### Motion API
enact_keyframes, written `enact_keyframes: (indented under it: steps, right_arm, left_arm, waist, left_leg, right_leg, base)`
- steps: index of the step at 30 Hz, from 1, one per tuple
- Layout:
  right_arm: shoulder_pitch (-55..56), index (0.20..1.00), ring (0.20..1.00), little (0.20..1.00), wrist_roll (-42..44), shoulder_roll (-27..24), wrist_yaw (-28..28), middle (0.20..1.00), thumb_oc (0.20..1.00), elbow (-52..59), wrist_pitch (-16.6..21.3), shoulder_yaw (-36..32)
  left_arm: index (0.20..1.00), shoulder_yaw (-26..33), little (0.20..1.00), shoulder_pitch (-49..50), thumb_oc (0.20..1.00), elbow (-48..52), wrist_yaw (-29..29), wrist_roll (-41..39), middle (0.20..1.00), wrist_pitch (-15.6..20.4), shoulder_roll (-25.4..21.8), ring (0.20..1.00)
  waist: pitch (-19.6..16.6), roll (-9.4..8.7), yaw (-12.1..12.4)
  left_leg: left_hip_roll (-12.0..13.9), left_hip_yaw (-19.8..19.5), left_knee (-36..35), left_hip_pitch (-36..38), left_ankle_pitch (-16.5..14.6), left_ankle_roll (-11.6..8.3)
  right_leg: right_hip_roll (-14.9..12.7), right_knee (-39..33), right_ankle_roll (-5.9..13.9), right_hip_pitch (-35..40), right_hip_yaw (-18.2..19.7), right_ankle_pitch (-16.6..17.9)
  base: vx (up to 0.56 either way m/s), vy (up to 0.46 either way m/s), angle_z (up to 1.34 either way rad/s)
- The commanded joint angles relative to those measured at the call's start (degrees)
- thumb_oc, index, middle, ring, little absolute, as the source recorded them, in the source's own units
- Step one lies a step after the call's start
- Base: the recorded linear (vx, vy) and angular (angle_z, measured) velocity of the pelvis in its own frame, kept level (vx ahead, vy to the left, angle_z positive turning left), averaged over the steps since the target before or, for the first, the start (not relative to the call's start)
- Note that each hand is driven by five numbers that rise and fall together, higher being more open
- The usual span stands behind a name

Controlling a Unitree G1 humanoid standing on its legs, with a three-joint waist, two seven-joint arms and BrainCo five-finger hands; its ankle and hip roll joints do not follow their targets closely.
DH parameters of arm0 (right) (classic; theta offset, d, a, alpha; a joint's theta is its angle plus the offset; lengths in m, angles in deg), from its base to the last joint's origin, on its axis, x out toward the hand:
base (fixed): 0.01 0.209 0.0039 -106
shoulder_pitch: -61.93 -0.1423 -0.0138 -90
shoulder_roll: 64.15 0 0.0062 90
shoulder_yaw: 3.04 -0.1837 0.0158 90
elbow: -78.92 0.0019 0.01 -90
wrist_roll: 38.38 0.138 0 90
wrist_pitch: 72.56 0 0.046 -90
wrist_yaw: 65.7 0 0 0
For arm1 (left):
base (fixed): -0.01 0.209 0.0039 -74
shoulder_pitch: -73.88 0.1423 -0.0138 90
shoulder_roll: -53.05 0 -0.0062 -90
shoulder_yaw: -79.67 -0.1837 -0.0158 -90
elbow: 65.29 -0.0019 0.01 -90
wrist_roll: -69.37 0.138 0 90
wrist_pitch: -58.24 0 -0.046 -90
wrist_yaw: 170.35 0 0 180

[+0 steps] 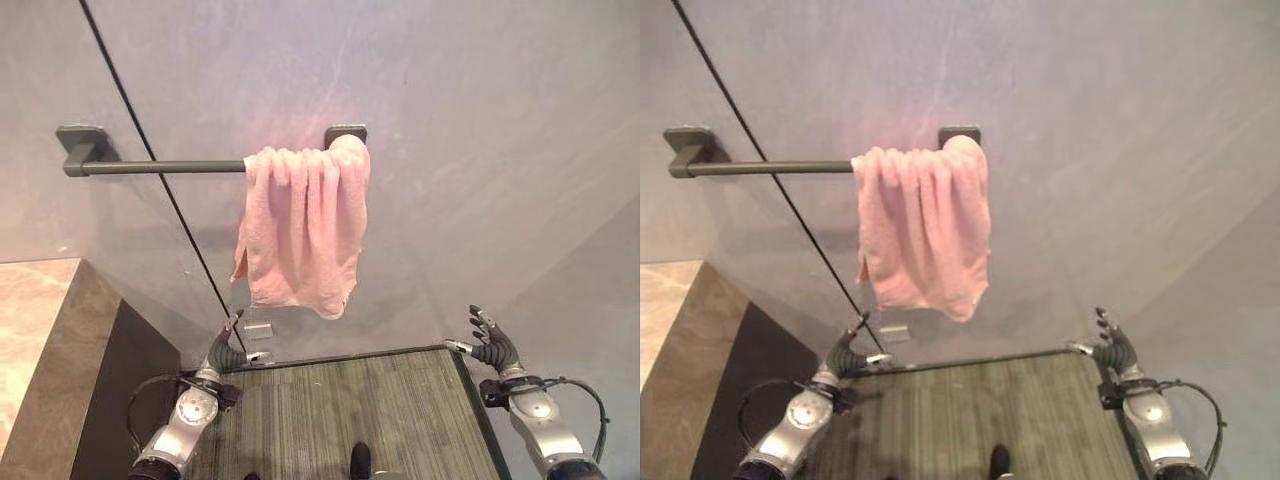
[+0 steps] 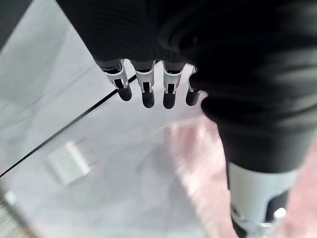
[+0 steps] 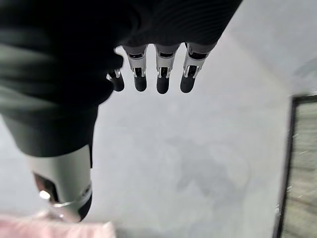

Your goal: Put brush and paste in cup on sink, flatten towel.

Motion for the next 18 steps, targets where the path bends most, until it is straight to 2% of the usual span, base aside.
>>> enact_keyframes:
  steps: [1,6,10,11,15,18]
  right_arm:
    - [-9.28,1.000,1.000,1.000,4.78,-5.29,2.99,1.000,1.000,3.73,2.68,2.20]
    - [-15.94,1.000,1.000,1.000,6.61,-7.67,4.60,1.000,1.000,6.50,2.21,5.80]
    - [-18.47,1.000,1.000,1.000,7.55,-8.03,4.91,1.000,1.000,6.81,2.02,7.30]
    - [-23.46,1.000,1.000,1.000,7.06,-8.08,4.12,1.000,1.000,5.76,1.67,9.91]
    - [-29.61,1.000,1.000,1.000,6.89,-6.49,2.92,1.000,1.000,4.59,1.28,13.02]
    - [-33.89,1.000,1.000,1.000,6.93,-3.33,0.84,1.000,1.000,3.90,0.73,14.62]
  left_arm:
    - [1.000,3.11,1.000,-2.67,1.000,6.87,1.39,-0.25,1.000,2.98,-5.32,1.000]
    - [1.000,3.56,1.000,-3.10,1.000,13.31,3.23,-2.77,1.000,4.12,-8.06,1.000]
    - [1.000,2.93,1.000,-4.04,1.000,14.84,4.29,-4.70,1.000,4.49,-8.75,1.000]
    - [1.000,0.72,1.000,-6.89,1.000,15.31,5.03,-7.24,1.000,4.74,-9.07,1.000]
    - [1.000,-2.95,1.000,-13.11,1.000,14.75,4.49,-7.93,1.000,4.56,-8.54,1.000]
    - [1.000,-6.92,1.000,-19.20,1.000,13.03,3.86,-9.30,1.000,3.98,-5.91,1.000]
  waist:
    - [-0.30,-2.58,1.48]
    - [0.09,-1.95,2.49]
    - [0.13,-1.73,2.74]
    - [0.33,-1.43,2.91]
    - [1.10,-1.11,2.92]
    - [1.93,-0.95,2.42]
  left_leg:
    - [-1.99,0.66,0.88,-0.40,2.51,0.24]
    - [-2.18,0.73,0.56,-1.15,2.48,0.17]
    - [-2.29,0.72,0.45,-1.41,2.47,0.16]
    - [-2.47,0.67,0.32,-1.82,2.52,0.19]
    - [-2.55,0.54,0.16,-2.73,2.85,0.16]
    - [-2.55,0.62,0.13,-3.76,3.12,0.17]
  right_leg:
    - [-4.09,0.65,4.37,2.03,1.28,1.42]
    - [-4.49,0.10,4.55,1.26,1.41,1.56]
    - [-4.60,-0.05,4.59,1.07,1.44,1.61]
    - [-4.74,-0.05,4.63,0.63,1.59,1.66]
    - [-4.88,-0.05,4.66,-0.23,1.66,2.01]
    - [-4.82,-0.05,4.65,-1.37,1.78,2.45]
  base:
    - [0.04,-0.003,0.06]
    - [0.01,0.003,0.00]
    - [0.02,0.008,0.05]
    - [0.03,0.028,0.06]
    - [0.00,0.000,0.00]
    - [0.00,0.000,0.00]
